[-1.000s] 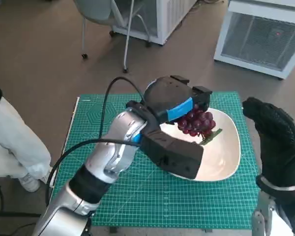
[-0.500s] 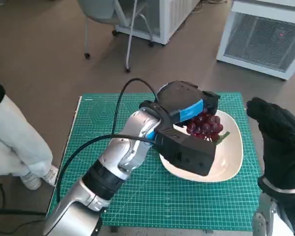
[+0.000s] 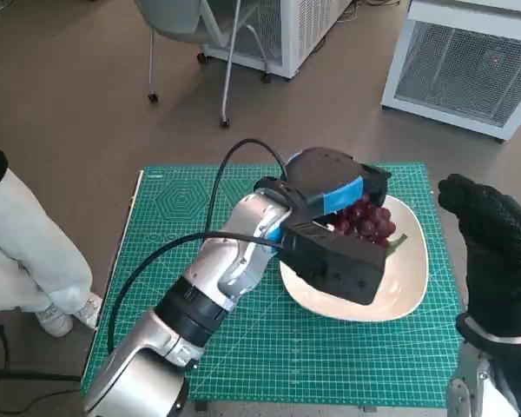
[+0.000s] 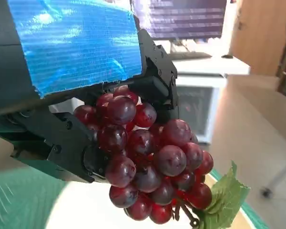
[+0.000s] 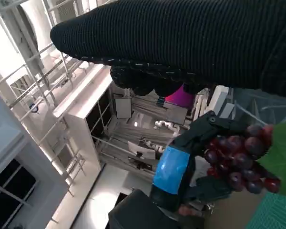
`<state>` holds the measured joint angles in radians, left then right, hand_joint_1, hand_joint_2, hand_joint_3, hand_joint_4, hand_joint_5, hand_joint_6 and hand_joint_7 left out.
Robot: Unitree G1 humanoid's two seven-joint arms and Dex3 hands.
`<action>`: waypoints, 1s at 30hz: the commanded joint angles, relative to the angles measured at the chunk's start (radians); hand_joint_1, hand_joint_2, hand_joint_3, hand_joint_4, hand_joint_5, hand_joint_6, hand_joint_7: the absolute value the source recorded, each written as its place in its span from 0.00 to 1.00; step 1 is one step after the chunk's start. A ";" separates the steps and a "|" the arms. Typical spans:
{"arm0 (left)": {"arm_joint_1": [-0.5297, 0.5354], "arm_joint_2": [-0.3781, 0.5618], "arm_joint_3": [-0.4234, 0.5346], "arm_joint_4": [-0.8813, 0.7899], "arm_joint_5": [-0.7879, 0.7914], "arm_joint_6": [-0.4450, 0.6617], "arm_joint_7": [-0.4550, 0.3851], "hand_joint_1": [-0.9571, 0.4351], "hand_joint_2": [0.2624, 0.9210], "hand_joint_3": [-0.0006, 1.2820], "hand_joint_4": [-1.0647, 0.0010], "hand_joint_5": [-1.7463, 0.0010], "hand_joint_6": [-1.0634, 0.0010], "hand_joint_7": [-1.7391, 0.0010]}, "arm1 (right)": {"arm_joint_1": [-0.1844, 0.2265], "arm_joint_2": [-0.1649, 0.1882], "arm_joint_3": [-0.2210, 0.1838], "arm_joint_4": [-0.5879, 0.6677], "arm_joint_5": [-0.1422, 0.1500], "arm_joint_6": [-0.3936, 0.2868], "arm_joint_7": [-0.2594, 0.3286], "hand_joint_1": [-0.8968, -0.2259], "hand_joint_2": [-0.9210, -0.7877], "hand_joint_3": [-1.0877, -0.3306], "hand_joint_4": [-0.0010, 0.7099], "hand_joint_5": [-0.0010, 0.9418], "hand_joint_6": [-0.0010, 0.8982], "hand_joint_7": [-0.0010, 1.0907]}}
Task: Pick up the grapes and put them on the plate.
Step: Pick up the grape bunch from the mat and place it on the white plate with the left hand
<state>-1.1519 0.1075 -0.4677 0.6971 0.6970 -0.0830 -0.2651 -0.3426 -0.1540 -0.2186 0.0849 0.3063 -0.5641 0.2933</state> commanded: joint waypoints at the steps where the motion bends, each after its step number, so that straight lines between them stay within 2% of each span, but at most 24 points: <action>1: -0.047 -0.025 0.025 0.057 -0.086 -0.007 -0.094 0.79 0.96 0.20 0.52 0.20 0.58 0.48 | 0.020 0.001 0.004 0.000 -0.013 0.018 -0.012 0.57 0.00 0.59 0.60 0.00 0.05 0.57; 2: -0.052 -0.028 0.029 0.069 -0.102 -0.004 -0.116 0.84 0.95 0.21 0.51 0.19 0.61 0.60 | 0.021 0.001 0.004 -0.001 -0.013 0.019 -0.013 0.57 0.00 0.59 0.60 0.00 0.05 0.57; 4: -0.061 -0.030 0.032 0.091 -0.128 0.002 -0.159 0.88 0.95 0.20 0.53 0.22 0.64 0.76 | 0.021 0.002 0.005 -0.002 -0.012 0.020 -0.014 0.56 0.00 0.59 0.60 0.00 0.05 0.57; 6: -0.066 -0.029 0.030 0.111 -0.143 0.005 -0.194 0.77 0.93 0.15 0.66 0.44 0.69 0.87 | 0.022 0.003 0.006 -0.002 -0.013 0.021 -0.015 0.56 0.00 0.59 0.60 0.00 0.05 0.57; 8: -0.068 -0.026 0.023 0.125 -0.146 0.002 -0.207 0.62 0.90 0.09 0.80 0.71 0.74 0.94 | 0.023 0.003 0.007 -0.004 -0.013 0.021 -0.016 0.56 0.00 0.59 0.60 0.00 0.05 0.57; 9: -0.068 -0.026 0.019 0.131 -0.144 0.000 -0.207 0.56 0.90 0.07 0.84 0.80 0.76 0.96 | 0.024 0.003 0.007 -0.006 -0.013 0.022 -0.017 0.56 0.00 0.59 0.60 0.00 0.05 0.57; 12: -0.063 -0.025 0.011 0.142 -0.132 -0.006 -0.189 0.46 0.91 0.04 0.92 0.93 0.79 0.98 | 0.026 0.003 0.008 -0.008 -0.012 0.023 -0.017 0.55 0.00 0.59 0.60 0.00 0.05 0.57; 18: -0.047 -0.017 0.010 0.154 -0.130 -0.022 -0.155 0.38 0.94 0.02 0.99 0.99 0.83 1.00 | 0.025 0.001 0.008 -0.005 -0.009 0.023 -0.015 0.55 0.00 0.59 0.60 0.00 0.05 0.57; 23: -0.034 -0.003 0.016 0.172 -0.140 -0.057 -0.137 0.35 0.95 0.02 1.00 1.00 0.85 1.00 | 0.025 0.001 0.009 -0.006 -0.010 0.023 -0.014 0.55 0.00 0.59 0.60 0.00 0.05 0.57; 30: -0.022 0.021 0.041 0.199 -0.186 -0.106 -0.161 0.30 0.99 0.02 1.00 1.00 0.92 1.00 | 0.024 0.001 0.012 -0.005 -0.011 0.022 -0.014 0.55 0.00 0.59 0.60 0.00 0.05 0.57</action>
<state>-1.1874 0.1152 -0.4372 0.8832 0.5313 -0.1723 -0.4178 -0.3376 -0.1539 -0.2105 0.0766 0.3060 -0.5541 0.2834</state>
